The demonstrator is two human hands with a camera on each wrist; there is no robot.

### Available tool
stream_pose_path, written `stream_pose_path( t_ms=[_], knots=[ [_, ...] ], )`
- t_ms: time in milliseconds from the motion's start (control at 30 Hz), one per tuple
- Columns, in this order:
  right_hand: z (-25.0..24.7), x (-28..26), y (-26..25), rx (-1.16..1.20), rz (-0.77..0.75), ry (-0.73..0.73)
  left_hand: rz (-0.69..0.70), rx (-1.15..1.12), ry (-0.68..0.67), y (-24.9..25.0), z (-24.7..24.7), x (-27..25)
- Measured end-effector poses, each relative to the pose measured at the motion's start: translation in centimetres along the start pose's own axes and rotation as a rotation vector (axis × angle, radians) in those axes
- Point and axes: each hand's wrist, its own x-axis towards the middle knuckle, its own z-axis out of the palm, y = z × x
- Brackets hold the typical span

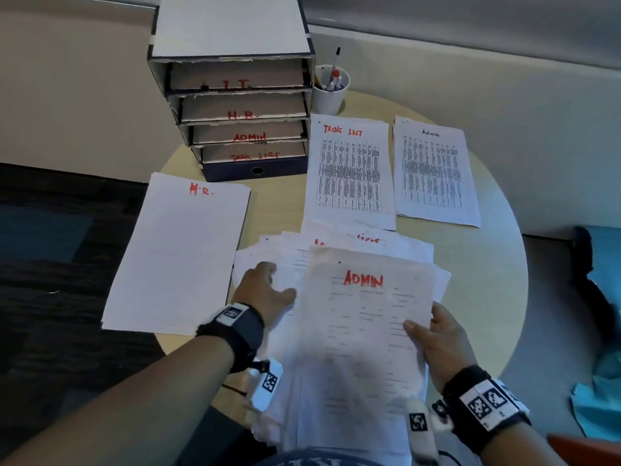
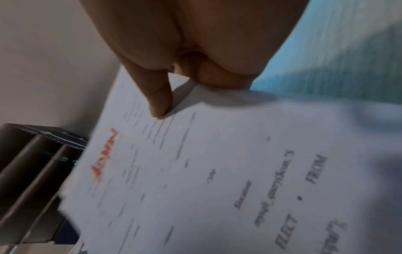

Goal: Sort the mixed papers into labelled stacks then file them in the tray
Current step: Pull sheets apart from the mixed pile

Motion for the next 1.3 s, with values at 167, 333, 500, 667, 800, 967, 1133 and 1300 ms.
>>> stream_pose_path(
  t_ms=[167, 333, 500, 667, 800, 967, 1133, 1300],
  knots=[
    [-0.6, 0.5, 1.0, -0.171, 0.033, 0.210, -0.089, 0.119, -0.017, 1.1, 1.4, 1.0],
    [-1.8, -0.5, 0.5, -0.253, 0.078, 0.236, -0.007, 0.149, 0.072, -0.1, 0.4, 0.8],
    [-1.1, -3.9, 0.2, -0.470, 0.201, -0.082, 0.166, 0.188, 0.048, -1.8, -0.9, 0.2],
    [-1.1, -3.6, -1.0, -0.447, 0.128, -0.103, 0.470, 0.052, 0.145, -3.5, -1.0, -0.9],
    [-1.1, -1.4, -1.0, 0.100, -0.035, -0.172, 0.379, -0.327, 0.024, -4.8, -0.7, -2.3],
    [0.1, -0.6, -0.4, 0.084, 0.087, -0.247, 0.200, -0.386, -0.239, -2.8, -1.2, -4.3],
    [1.2, -0.2, -0.4, -0.242, -0.093, 0.025, 0.170, -0.276, -0.110, -1.4, -1.2, -2.4],
    [1.1, 0.0, -0.1, -0.232, -0.049, 0.117, 0.042, 0.080, 0.024, 0.9, 0.4, 1.1]
  ],
)
